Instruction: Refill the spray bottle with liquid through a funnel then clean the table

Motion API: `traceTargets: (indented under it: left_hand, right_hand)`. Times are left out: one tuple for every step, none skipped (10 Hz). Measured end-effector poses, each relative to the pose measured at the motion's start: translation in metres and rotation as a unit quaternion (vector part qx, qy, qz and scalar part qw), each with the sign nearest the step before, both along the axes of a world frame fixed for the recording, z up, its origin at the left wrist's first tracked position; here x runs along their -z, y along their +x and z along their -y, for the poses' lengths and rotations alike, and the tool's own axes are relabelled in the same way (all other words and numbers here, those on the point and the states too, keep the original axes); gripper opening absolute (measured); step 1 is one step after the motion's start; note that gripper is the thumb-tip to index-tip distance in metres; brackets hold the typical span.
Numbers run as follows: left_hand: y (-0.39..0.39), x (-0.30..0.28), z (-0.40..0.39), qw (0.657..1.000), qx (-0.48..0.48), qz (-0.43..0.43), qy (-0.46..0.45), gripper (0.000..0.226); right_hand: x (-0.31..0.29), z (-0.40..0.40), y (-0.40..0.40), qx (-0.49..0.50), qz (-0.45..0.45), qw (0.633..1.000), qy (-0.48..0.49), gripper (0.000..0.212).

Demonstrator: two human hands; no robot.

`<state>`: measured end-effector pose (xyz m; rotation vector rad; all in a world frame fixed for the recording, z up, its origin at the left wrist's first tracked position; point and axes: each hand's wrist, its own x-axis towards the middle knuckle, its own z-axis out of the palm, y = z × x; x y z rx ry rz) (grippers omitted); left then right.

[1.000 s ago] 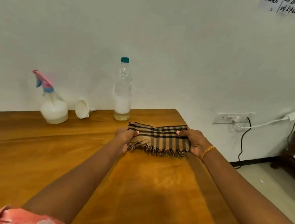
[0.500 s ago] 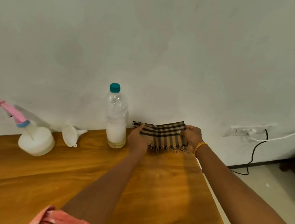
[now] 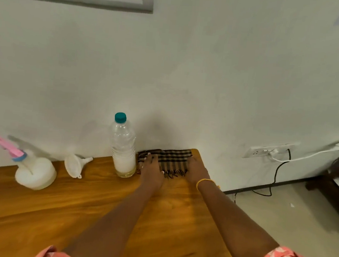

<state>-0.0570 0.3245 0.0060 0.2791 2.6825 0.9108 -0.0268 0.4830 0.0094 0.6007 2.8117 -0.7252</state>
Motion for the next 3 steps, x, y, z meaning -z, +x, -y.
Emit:
traceTargets:
  left_hand:
    - [0.019,-0.022,0.009,1.000,0.014,0.009,0.023,0.067]
    - [0.036,-0.036,0.036,0.999,0.033,-0.005,0.039,0.063]
    - [0.043,-0.045,0.060,0.998,0.031,-0.012,0.049,0.057]
  right_hand:
    - [-0.020,0.015,0.017,-0.031,0.020,0.999,0.036,0.044]
    - [-0.041,0.044,0.036,-0.067,0.014,0.996,0.064,0.046]
    - [-0.053,0.068,0.046,-0.075,0.005,0.996,0.055,0.049]
